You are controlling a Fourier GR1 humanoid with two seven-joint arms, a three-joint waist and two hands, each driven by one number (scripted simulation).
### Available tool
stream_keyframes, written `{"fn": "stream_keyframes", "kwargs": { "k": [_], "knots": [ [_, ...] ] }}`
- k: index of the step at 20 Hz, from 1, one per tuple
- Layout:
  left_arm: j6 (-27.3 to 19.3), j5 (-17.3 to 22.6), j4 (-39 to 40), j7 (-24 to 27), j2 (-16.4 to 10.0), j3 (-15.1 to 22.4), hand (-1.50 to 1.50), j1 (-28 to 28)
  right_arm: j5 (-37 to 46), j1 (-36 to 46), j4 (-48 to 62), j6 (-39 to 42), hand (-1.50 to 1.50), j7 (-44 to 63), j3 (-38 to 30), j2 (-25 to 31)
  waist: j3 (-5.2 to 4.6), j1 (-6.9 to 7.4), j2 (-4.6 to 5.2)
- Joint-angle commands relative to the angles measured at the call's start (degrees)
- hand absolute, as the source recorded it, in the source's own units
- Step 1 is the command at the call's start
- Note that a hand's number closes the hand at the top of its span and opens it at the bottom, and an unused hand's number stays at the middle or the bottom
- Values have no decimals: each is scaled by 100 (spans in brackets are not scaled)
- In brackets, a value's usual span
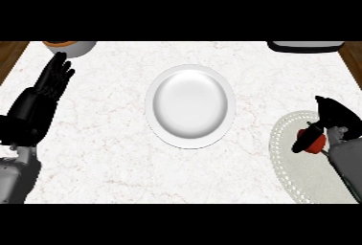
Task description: Pick the bell pepper from the placemat and place it in the plate
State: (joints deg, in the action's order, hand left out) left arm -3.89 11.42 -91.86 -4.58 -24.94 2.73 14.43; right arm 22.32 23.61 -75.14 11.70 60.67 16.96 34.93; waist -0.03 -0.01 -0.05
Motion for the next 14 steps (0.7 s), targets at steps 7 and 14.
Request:
{"fn": "stream_keyframes", "kwargs": {
  "k": [7, 14],
  "knots": [
    [77, -227, -189, -318, 249, -146, 0, 126, 299, -163, 752, 168, -150, -154, -343, -506, 4, 22, 8],
    [294, -436, 65, -12, 436, -303, 0, 73, 558, -213, 733, 508, -150, 26, -584, -638, 2, 5, 4]
  ]
}}
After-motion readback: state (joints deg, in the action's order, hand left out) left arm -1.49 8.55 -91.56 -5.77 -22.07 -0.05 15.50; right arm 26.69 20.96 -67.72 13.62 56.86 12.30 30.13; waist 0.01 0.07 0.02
